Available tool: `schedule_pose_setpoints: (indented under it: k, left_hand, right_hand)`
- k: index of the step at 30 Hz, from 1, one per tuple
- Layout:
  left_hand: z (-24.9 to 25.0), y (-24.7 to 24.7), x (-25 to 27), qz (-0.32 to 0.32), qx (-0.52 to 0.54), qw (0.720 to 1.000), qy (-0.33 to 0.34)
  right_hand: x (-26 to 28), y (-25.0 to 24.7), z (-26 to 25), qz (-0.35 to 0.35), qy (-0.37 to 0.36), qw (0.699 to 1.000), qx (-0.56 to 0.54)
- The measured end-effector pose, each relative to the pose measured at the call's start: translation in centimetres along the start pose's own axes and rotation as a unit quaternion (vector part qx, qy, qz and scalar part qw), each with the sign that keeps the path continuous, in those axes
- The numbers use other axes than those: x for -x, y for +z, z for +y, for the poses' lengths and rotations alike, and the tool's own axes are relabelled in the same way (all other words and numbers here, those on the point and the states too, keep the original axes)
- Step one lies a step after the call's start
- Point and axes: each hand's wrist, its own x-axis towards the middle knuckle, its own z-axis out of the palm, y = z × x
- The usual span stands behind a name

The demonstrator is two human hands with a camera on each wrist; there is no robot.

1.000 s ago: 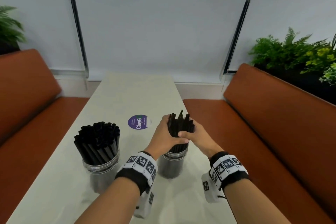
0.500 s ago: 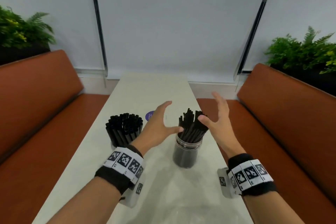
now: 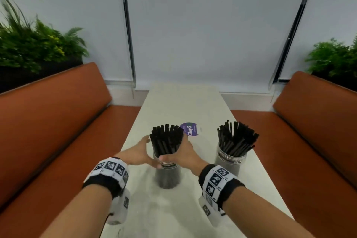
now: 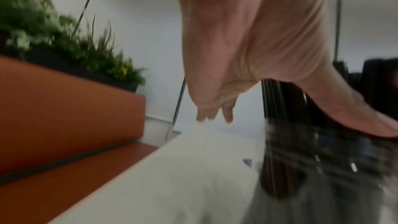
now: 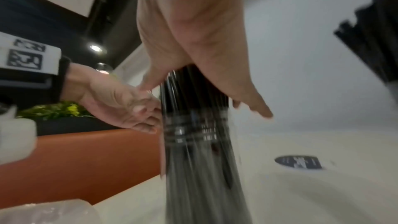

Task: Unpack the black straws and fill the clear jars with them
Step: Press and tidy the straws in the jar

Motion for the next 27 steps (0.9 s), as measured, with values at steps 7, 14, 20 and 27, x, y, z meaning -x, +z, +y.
schedule_pose_setpoints:
  k: [7,14,20,27]
  left_hand:
    - [0.6,2.9,-3.2,0.161,0.172,0.961,0.145]
    - [0.5,4.2,-3.3,0.145,0.180,0.960,0.157]
    - [0.8,5.2,-3.9,0.156,0.153,0.962,0.164]
    - [1.4,5.0,-3.3,0.155,0.078,0.973,0.153]
  right_hand:
    - [-1.9,-0.2,-1.0,0.013,-0.054,0.981,-0.187]
    - [-2.1,-1.9,1.4,-0.059,-0.067,0.973,-0.214]
    - [-2.2,-1.4,2.2,-0.080,-0.064,0.968,-0.231]
    - [-2.7,-1.9,2.9,-0.108,-0.062,0.972,-0.198]
